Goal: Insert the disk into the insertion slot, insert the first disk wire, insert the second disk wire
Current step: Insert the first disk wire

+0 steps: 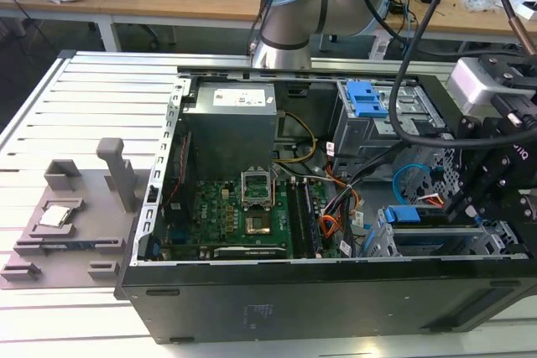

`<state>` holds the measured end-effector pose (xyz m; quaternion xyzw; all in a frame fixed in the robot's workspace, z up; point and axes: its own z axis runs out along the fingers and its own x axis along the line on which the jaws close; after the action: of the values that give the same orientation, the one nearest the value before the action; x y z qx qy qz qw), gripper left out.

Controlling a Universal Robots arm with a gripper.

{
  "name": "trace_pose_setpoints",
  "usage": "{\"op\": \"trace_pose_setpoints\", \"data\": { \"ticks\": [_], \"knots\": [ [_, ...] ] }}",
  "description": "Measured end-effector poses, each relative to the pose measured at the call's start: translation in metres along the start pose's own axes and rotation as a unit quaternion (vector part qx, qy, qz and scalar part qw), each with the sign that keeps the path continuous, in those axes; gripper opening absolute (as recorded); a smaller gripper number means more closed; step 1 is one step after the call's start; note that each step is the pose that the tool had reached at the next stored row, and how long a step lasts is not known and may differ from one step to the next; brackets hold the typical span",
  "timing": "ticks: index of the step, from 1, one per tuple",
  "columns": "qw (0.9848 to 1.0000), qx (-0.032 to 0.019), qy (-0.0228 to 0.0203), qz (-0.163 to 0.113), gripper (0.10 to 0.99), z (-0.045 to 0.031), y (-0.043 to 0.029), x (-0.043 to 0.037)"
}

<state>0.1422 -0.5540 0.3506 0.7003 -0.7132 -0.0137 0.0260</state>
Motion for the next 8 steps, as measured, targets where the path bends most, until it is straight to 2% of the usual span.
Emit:
{"op": "trace_pose_setpoints", "data": {
  "ticks": [4,8],
  "knots": [
    [1.0,0.0,-0.0005,0.0,0.165,0.0004,0.0,-0.0048],
    [1.0,0.0,-0.0011,0.0,0.165,0.0006,0.0001,-0.0139]
  ]
}}
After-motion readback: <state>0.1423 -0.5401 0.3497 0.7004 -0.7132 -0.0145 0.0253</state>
